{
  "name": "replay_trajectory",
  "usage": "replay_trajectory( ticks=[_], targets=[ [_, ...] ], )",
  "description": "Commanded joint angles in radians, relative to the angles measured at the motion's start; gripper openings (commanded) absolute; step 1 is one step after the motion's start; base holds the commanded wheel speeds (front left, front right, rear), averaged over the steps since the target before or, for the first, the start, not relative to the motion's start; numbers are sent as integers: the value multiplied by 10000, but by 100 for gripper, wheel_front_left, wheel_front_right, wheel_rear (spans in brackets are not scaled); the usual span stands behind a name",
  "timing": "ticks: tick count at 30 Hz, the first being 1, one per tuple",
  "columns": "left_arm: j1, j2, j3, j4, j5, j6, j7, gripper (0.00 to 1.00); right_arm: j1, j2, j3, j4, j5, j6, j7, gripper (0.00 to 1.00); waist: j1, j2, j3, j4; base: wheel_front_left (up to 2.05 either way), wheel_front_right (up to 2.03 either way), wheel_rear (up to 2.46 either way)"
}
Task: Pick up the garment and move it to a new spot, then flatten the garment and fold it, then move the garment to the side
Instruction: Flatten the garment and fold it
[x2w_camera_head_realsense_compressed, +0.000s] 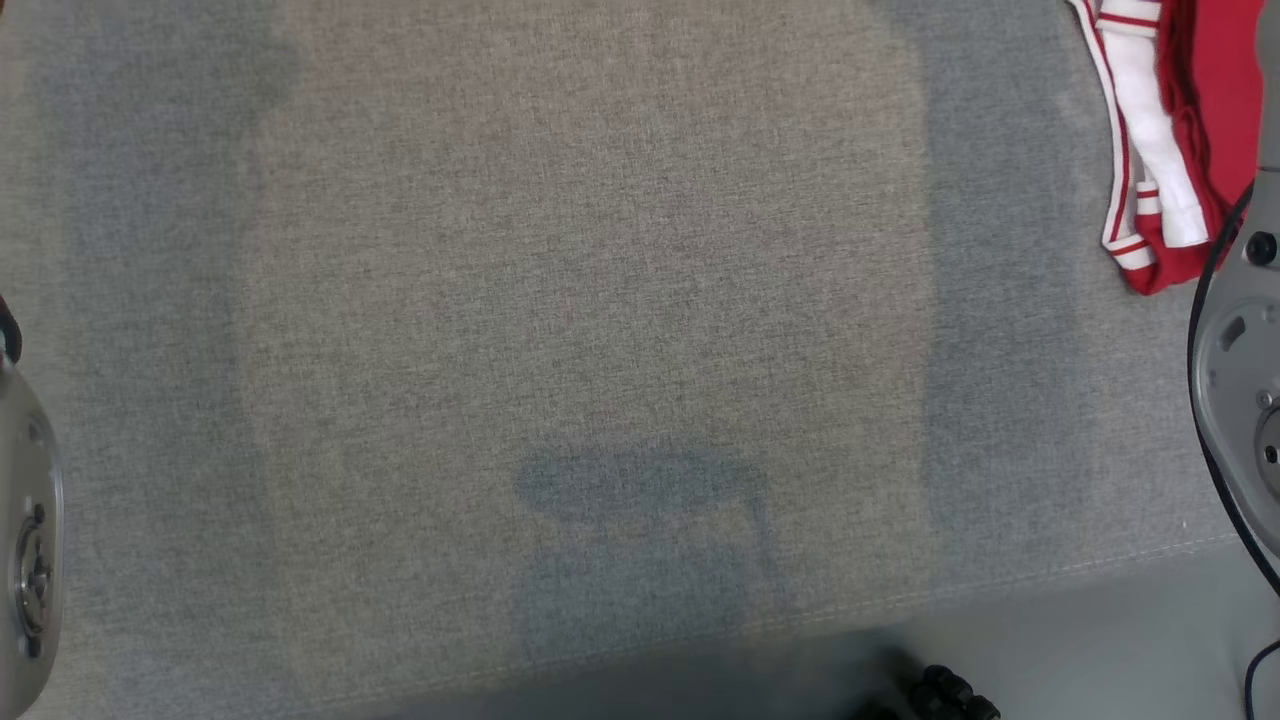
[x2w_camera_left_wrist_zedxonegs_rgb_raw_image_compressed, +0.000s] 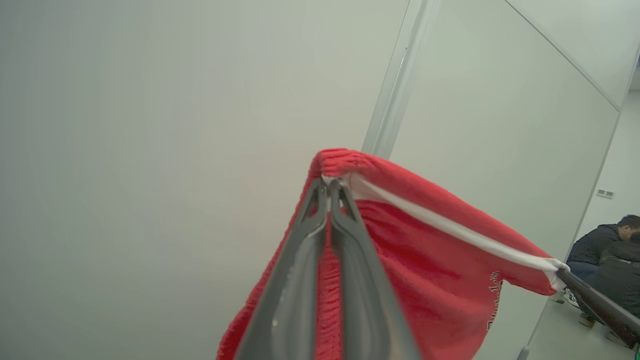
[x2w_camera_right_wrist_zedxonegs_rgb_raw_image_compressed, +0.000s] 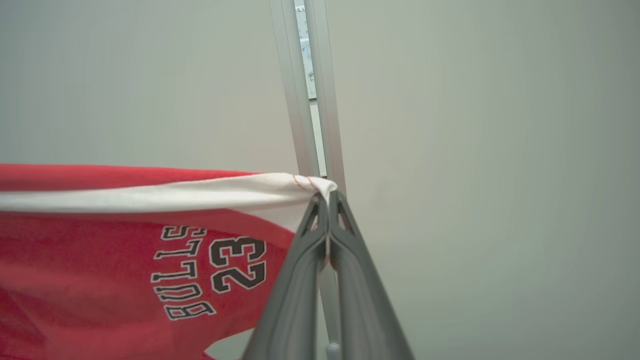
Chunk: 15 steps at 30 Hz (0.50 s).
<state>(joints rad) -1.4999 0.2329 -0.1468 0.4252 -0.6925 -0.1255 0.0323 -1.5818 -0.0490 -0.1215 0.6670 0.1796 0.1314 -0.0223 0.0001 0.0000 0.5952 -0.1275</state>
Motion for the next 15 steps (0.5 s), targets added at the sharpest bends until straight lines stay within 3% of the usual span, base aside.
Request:
replay_trajectory(
  ticks=[1, 7, 15],
  targets=[
    [-42, 105, 13, 44, -41, -23, -121, 0, -27, -33, -62, 166, -62, -15, -94, 0, -1, 0, 548, 46, 0, 0, 0],
    [1106, 302, -490, 48, -358, -46, -812, 0, 544, -67, 312, 806, -207, -17, -166, 0, -1, 0, 674, 287, 0, 0, 0],
    [4189, 695, -1358, -486, -916, -49, -1701, 0, 2866, -1102, 1755, 314, 697, -17, 787, 0, -1, 0, -132, 701, 0, 0, 0]
  ],
)
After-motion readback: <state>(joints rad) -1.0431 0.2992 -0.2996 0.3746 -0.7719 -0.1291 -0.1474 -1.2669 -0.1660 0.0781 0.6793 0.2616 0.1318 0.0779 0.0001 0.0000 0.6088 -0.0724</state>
